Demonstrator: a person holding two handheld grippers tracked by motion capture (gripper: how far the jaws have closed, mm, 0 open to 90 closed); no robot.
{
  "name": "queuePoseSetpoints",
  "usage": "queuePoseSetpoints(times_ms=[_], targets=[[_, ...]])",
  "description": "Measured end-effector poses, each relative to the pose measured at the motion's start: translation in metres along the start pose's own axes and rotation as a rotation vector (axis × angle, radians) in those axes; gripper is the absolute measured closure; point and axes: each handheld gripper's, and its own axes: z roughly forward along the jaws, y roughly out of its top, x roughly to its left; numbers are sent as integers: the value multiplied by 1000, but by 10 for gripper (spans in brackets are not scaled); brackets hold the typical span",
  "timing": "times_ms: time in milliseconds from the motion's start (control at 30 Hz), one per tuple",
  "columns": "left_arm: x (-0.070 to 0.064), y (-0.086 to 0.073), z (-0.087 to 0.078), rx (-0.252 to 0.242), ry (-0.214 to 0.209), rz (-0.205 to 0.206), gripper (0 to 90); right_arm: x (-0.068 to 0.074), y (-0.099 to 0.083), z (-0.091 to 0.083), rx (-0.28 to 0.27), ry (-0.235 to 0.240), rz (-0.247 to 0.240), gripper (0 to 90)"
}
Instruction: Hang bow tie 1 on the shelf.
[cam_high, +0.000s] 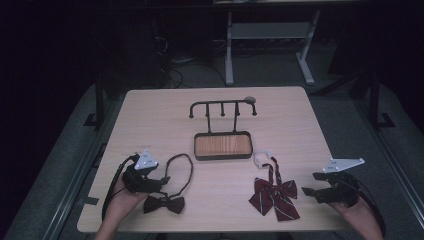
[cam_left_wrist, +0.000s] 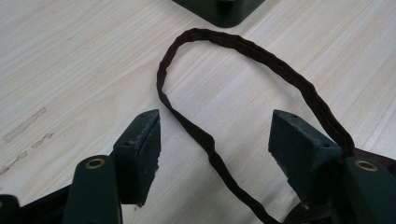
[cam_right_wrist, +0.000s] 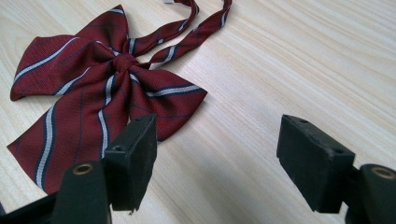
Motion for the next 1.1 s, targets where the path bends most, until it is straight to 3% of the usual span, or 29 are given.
queuePoseSetpoints(times_ms=[600,833,1100], targets=[[0,0,3,-3,-7,-3,330,10,7,5,0,22,-23,285],[1,-1,2,-2,-4,3,329,16,16,6,3,28,-39,285],[0,0,3,-8,-3,2,323,21,34,6,17,32,-89,284]])
